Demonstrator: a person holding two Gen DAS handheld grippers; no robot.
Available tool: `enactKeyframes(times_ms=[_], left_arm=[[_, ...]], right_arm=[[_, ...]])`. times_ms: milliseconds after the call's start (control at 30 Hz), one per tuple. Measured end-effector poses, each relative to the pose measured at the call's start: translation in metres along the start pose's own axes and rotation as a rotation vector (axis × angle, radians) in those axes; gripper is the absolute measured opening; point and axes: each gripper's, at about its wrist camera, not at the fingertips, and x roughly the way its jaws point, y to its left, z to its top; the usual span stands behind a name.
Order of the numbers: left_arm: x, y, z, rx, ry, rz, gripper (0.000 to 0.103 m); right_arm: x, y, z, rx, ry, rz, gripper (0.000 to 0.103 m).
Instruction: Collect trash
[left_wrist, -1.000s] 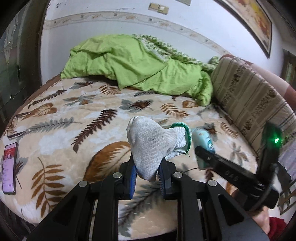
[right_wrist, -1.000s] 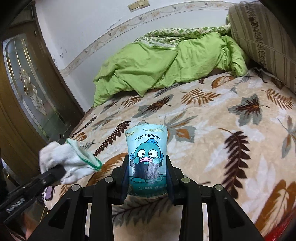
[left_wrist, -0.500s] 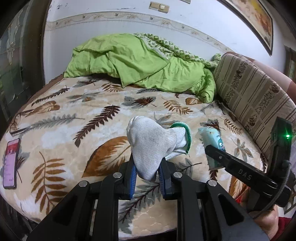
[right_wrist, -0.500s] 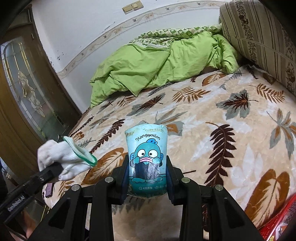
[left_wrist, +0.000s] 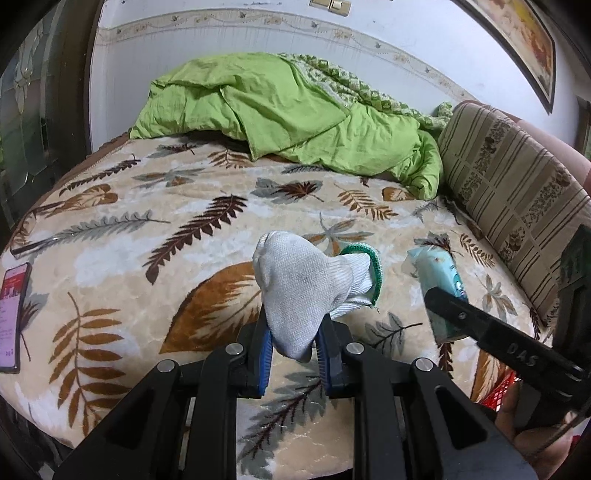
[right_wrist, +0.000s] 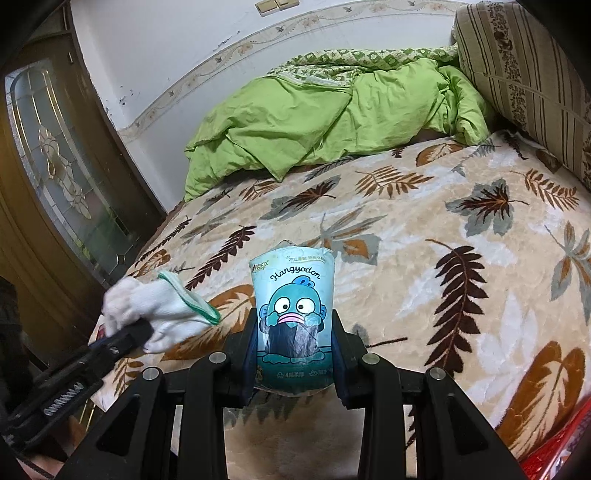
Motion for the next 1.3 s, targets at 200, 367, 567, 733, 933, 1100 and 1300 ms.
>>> enactKeyframes(times_ms=[200, 367, 567, 733, 933, 1100, 1300], left_arm=[[0.013, 0.002, -0.005, -0.005, 0.021, -0.008, 0.019], [0.015, 0.002, -0.006, -0.006, 0.022, -0.008, 0.019], [0.017, 0.004, -0.008, -0.018, 0.022, -0.003, 0.019], [0.014, 0.007, -0.007, -0.022, 0.022, -0.006, 0.019], [0.003, 0.005, -0.007, -0.018, 0.007, -0.010, 0.019], [0.001, 0.002, -0.007, -0.019, 0.007, -0.014, 0.019], [-0.004, 0.000, -0.007, -0.016, 0.000, -0.012, 0.019]], right_arm=[[0.002, 0.005, 0.000, -0.015, 0.014, 0.005, 0.036], [0.006, 0.007, 0.001, -0.014, 0.029, 0.010, 0.036], [0.005, 0.009, 0.002, -0.007, 0.031, 0.018, 0.036], [-0.002, 0.018, 0.002, -0.027, 0.018, 0.030, 0.036], [-0.010, 0.022, 0.004, -0.029, 0.002, 0.042, 0.036], [-0.013, 0.025, 0.004, -0.040, -0.006, 0.037, 0.036], [-0.014, 0.023, 0.003, -0.028, -0.008, 0.036, 0.036]])
